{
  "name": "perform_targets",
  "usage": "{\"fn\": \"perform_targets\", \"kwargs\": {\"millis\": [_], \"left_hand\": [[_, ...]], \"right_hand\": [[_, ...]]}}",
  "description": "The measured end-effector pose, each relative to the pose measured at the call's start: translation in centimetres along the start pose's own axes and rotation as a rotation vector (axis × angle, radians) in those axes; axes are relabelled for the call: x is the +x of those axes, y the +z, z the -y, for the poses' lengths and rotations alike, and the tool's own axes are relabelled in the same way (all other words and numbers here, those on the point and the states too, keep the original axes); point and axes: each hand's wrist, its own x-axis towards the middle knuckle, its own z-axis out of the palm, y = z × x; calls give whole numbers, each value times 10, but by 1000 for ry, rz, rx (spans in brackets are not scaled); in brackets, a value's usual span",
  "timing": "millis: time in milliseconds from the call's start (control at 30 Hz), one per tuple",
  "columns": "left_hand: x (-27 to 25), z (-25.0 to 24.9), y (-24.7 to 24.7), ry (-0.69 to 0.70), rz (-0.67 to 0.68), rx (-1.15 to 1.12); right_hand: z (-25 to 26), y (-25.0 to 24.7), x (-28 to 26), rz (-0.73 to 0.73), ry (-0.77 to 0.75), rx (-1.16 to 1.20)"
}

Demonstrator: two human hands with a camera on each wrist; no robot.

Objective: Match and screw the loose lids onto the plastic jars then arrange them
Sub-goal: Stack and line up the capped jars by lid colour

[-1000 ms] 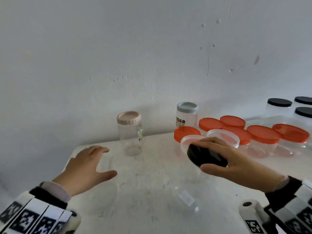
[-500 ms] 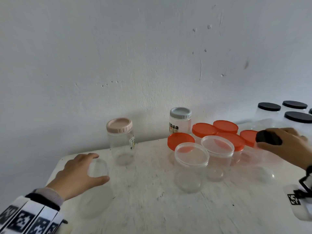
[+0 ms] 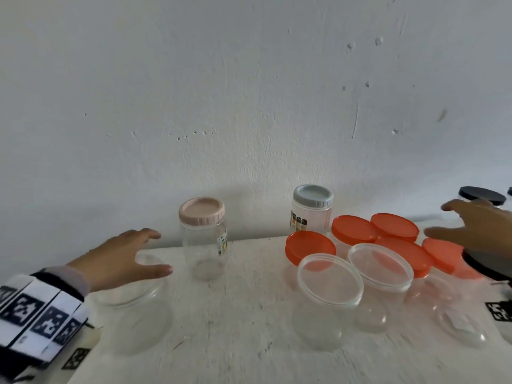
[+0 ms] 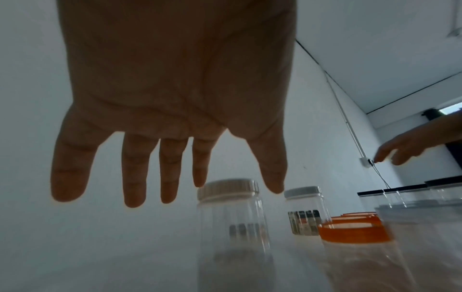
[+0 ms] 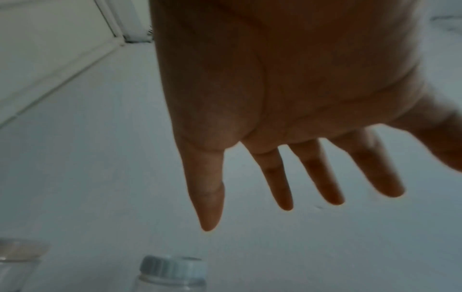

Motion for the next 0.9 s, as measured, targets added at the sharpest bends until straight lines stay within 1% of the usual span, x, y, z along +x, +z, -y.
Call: {"fn": "perform_targets", "kwargs": {"millis": [67,133,200,267,367,433,500,600,733,800,900], "left_hand": [[13,-9,-16,16,-40,6],[30,-22,-32,49,-78,12],[49,-36,-44,84,-88,-13],[65,-47,-51,96,-62,-49],[86,-56,-52,84,58,-36],[96,-59,-50,58,161,4],[103,-60,-49,29,219,18],[109,-60,-47,-3,236,-9],[116,-59,-45,-19,215,-13],[119,-57,-45,-27,189,-7],[124,-49,-50,-56,115,8]], "right_hand": [[47,-26,3,50,-166,-45],[93,-41,8,116,-318,-65],[135,-44,15,182,-451,-109],[169,-38,27,255,-532,-150],[203,-25,46,342,-552,-208],[215,-18,59,400,-538,-226],[224,-13,70,450,-537,-247],[229,-11,82,503,-545,-281],[233,-11,88,542,-540,-327],[237,-15,85,519,-551,-366],[252,-22,80,422,-576,-345]]}}
